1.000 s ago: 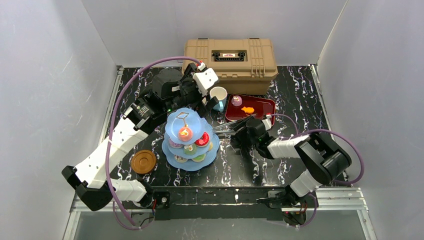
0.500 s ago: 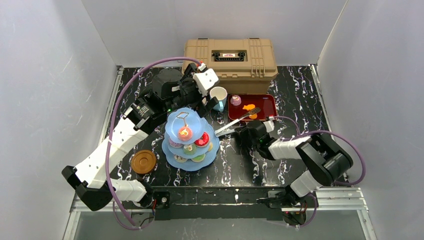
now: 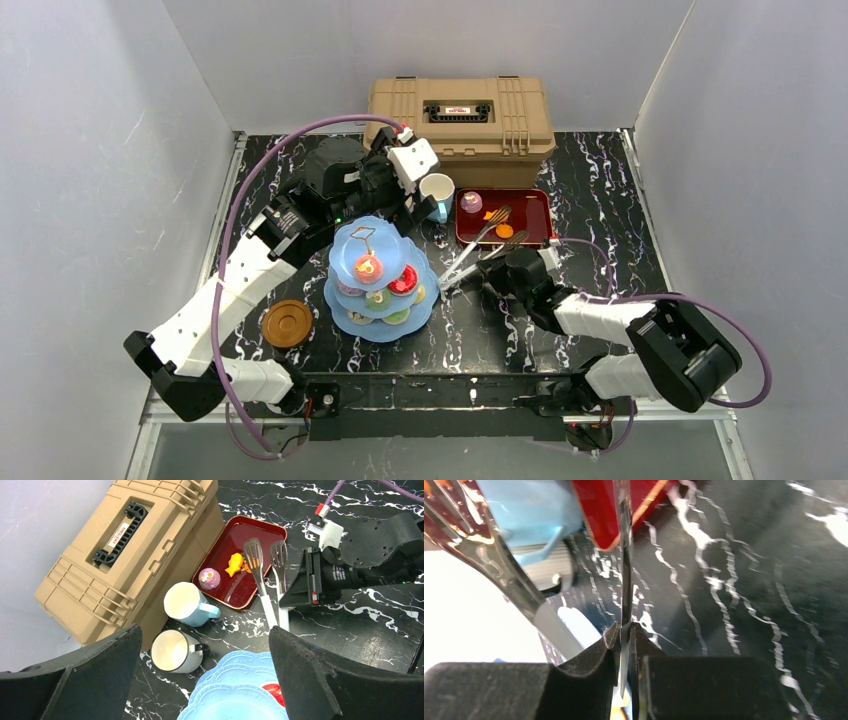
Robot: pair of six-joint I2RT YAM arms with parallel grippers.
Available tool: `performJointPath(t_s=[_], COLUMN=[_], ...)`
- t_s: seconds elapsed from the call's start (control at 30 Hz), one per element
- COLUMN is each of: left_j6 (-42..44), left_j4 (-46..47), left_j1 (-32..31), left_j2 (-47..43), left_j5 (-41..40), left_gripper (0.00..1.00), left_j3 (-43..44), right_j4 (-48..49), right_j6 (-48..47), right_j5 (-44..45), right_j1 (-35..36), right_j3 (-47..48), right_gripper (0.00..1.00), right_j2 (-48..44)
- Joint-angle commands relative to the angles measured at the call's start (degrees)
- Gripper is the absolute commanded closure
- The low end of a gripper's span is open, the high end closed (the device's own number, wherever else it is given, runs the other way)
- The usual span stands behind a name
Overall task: Serve the afternoon tea
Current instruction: Pick up the clamp from the center of the board.
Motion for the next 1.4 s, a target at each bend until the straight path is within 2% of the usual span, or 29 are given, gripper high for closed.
performJointPath(t_s=[0.0, 0.17, 0.33, 0.5, 0.6, 0.67, 0.77, 0.87, 1.03, 1.2, 1.27, 1.37], left_j6=[0.37, 3.70, 18.15, 43.19, 61.73, 72.80, 84.43, 92.32, 96.79, 99.14, 99.24, 99.30], left_j4=[-0.48, -0.91, -0.19, -1.51, -1.02, 2.04, 5.85, 7.16, 8.22, 6.70, 5.11, 4.54], left_j1=[0.18, 0.19, 0.18, -0.57, -1.54, -1.70, -1.78, -1.89, -2.18, -2.62, -3.01, -4.03], left_j2=[-0.36, -0.64, -2.65, -6.01, -8.67, -10.57, -11.66, -10.86, -10.06, -7.16, -5.72, -3.55], left_j5=[1.54, 5.76, 14.80, 22.88, 24.70, 26.32, 28.50, 28.70, 26.99, 21.85, 19.84, 17.05], left_gripper=[0.04, 0.04, 0.04, 0.05, 0.06, 0.07, 0.08, 0.08, 0.08, 0.11, 0.17, 0.36], left_j3=[1.37, 0.54, -3.03, -8.16, -13.81, -18.50, -23.05, -23.93, -24.49, -22.31, -20.27, -17.87], right_j4=[-0.69, -8.60, -15.73, -28.06, -33.47, -38.81, -47.57, -53.95, -60.90, -67.00, -69.18, -71.77], right_j6=[1.72, -5.62, -20.79, -36.64, -44.25, -48.53, -52.98, -56.27, -60.09, -64.13, -65.32, -66.60], right_j5=[0.42, 2.68, -0.22, -9.46, -19.85, -29.73, -39.23, -43.27, -43.96, -41.77, -41.02, -39.93], right_j1=[0.27, 0.28, -0.22, -1.63, -2.64, -2.96, -2.97, -2.97, -2.76, -1.08, -0.66, -0.42], right_j3=[-2.73, 0.30, 7.56, 19.06, 26.23, 32.36, 42.68, 50.98, 58.39, 63.82, 66.38, 69.89], right_gripper=[0.81, 0.89, 0.94, 0.95, 0.95, 0.94, 0.93, 0.95, 0.95, 0.96, 0.96, 0.96], right_j2=[-2.72, -10.06, -15.73, -17.77, -16.24, -12.29, -5.48, -1.65, 1.47, 3.89, 4.49, 4.97])
